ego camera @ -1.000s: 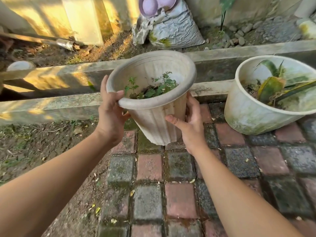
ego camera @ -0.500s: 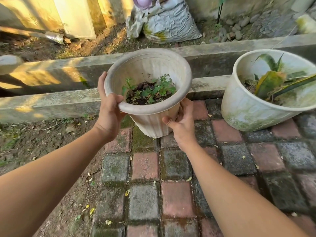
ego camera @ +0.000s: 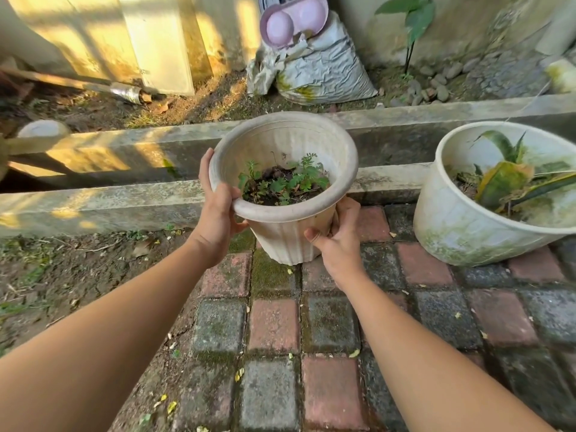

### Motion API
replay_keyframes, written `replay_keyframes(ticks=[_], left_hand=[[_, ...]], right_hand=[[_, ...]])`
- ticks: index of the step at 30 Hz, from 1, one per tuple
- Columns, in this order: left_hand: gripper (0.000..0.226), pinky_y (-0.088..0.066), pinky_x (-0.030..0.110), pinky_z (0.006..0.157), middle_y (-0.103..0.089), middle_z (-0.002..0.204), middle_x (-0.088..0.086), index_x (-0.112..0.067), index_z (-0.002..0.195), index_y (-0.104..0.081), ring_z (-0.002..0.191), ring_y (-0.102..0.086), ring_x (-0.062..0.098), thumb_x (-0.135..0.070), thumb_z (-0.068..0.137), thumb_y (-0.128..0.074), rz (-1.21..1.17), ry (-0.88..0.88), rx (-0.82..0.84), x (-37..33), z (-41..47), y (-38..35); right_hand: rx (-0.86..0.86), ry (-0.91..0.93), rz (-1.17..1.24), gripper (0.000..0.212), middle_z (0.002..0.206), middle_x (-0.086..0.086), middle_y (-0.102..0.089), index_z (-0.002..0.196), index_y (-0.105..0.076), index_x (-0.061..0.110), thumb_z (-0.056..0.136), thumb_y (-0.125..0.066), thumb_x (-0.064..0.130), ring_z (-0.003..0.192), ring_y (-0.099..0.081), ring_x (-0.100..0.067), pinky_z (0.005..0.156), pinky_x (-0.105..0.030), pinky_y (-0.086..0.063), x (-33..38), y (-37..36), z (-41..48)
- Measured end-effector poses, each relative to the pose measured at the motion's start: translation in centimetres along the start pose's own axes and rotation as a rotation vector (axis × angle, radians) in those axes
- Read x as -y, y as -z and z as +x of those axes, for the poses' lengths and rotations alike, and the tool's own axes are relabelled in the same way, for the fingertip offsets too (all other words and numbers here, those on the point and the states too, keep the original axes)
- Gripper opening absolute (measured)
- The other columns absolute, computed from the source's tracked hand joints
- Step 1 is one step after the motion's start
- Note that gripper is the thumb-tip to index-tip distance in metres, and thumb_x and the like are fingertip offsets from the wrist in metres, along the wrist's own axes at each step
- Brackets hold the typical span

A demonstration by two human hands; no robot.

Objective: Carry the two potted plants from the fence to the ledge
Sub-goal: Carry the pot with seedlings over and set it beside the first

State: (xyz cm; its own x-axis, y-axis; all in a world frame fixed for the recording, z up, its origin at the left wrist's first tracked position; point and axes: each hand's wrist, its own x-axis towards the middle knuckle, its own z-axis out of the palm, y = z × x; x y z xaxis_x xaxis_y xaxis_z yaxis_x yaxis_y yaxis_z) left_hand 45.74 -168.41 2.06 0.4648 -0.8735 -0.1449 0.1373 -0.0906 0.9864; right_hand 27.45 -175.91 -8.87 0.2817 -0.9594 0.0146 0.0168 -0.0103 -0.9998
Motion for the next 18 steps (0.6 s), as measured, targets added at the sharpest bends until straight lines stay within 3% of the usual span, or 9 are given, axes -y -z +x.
replay_keyframes(ticks=[2, 4, 6, 10, 12, 14, 16, 18], left_hand=[[0.074, -0.059, 0.063, 0.094, -0.052, 0.139, -0.020, -0.068, 0.145, -0.023, 0.129, -0.055, 0.014, -0.031, 0.084, -0.044, -0.020, 0.015, 0.002, -0.1, -0.1, -0.3], [0.075, -0.050, 0.076, 0.103, -0.054, 0.131, -0.020, -0.070, 0.142, -0.025, 0.120, -0.058, 0.016, -0.028, 0.083, -0.044, -0.056, 0.033, -0.010, -0.2, -0.4, -0.6], [0.077, -0.042, 0.083, 0.105, -0.055, 0.127, -0.014, -0.070, 0.142, -0.025, 0.120, -0.055, 0.024, -0.025, 0.083, -0.046, -0.096, 0.048, -0.015, -0.3, -0.8, -1.0], [0.078, -0.048, 0.079, 0.103, -0.056, 0.124, -0.009, -0.066, 0.146, -0.022, 0.121, -0.055, 0.032, -0.022, 0.088, -0.048, -0.080, 0.044, -0.022, -0.4, -1.1, -1.5], [0.076, -0.053, 0.073, 0.101, -0.056, 0.125, -0.006, -0.062, 0.154, -0.020, 0.120, -0.055, 0.035, -0.014, 0.101, -0.046, -0.058, 0.030, -0.032, -0.2, -1.0, -1.2], [0.077, -0.056, 0.071, 0.099, -0.056, 0.129, -0.005, -0.058, 0.159, -0.018, 0.118, -0.058, 0.031, -0.011, 0.105, -0.045, -0.026, 0.013, -0.033, -0.1, -1.1, -0.8], [0.079, -0.060, 0.070, 0.097, -0.055, 0.135, -0.006, -0.058, 0.160, -0.017, 0.121, -0.061, 0.027, -0.022, 0.099, -0.052, 0.017, -0.001, -0.019, -0.1, -1.3, -0.5], [0.084, -0.063, 0.062, 0.093, -0.051, 0.145, -0.004, -0.058, 0.161, -0.017, 0.128, -0.061, 0.028, -0.030, 0.091, -0.055, 0.041, -0.003, -0.015, -0.1, -1.3, -0.3]], right_hand=[[0.016, -0.006, -0.015, 0.081, 0.137, 0.013, -0.058, 0.139, -0.035, 0.034, 0.081, -0.085, 0.007, 0.134, -0.056, -0.019, 0.110, -0.036, -0.047, 0.3, 0.2, 0.0], [0.018, -0.005, -0.032, 0.081, 0.138, 0.010, -0.059, 0.140, -0.035, 0.032, 0.082, -0.084, 0.002, 0.130, -0.058, -0.013, 0.105, -0.026, -0.047, 0.6, 0.5, 0.2], [0.005, -0.001, -0.048, 0.079, 0.132, 0.020, -0.060, 0.136, -0.038, 0.037, 0.082, -0.083, 0.000, 0.125, -0.058, -0.001, 0.100, -0.021, -0.047, 1.3, 1.0, 0.2], [0.016, -0.026, -0.028, 0.067, 0.128, 0.027, -0.066, 0.130, -0.054, 0.043, 0.084, -0.082, 0.003, 0.121, -0.063, 0.006, 0.100, -0.020, -0.050, 3.1, 2.1, -0.6], [0.026, -0.098, 0.089, 0.050, 0.121, 0.032, -0.071, 0.115, -0.066, 0.059, 0.086, -0.073, 0.018, 0.119, -0.065, 0.005, 0.100, -0.028, -0.050, 4.3, 2.6, -1.1], [-0.002, -0.188, 0.231, 0.037, 0.124, 0.025, -0.074, 0.109, -0.071, 0.058, 0.081, -0.060, 0.037, 0.126, -0.063, -0.009, 0.108, -0.046, -0.046, 5.5, 2.9, -1.2], [0.012, -0.205, 0.234, 0.047, 0.139, 0.013, -0.067, 0.122, -0.066, 0.052, 0.076, -0.059, 0.059, 0.133, -0.058, -0.015, 0.110, -0.055, -0.043, 6.7, 2.9, -0.8], [0.064, -0.174, 0.141, 0.062, 0.145, 0.019, -0.059, 0.132, -0.052, 0.061, 0.072, -0.060, 0.076, 0.138, -0.052, -0.015, 0.114, -0.058, -0.041, 8.0, 2.4, -0.5]])
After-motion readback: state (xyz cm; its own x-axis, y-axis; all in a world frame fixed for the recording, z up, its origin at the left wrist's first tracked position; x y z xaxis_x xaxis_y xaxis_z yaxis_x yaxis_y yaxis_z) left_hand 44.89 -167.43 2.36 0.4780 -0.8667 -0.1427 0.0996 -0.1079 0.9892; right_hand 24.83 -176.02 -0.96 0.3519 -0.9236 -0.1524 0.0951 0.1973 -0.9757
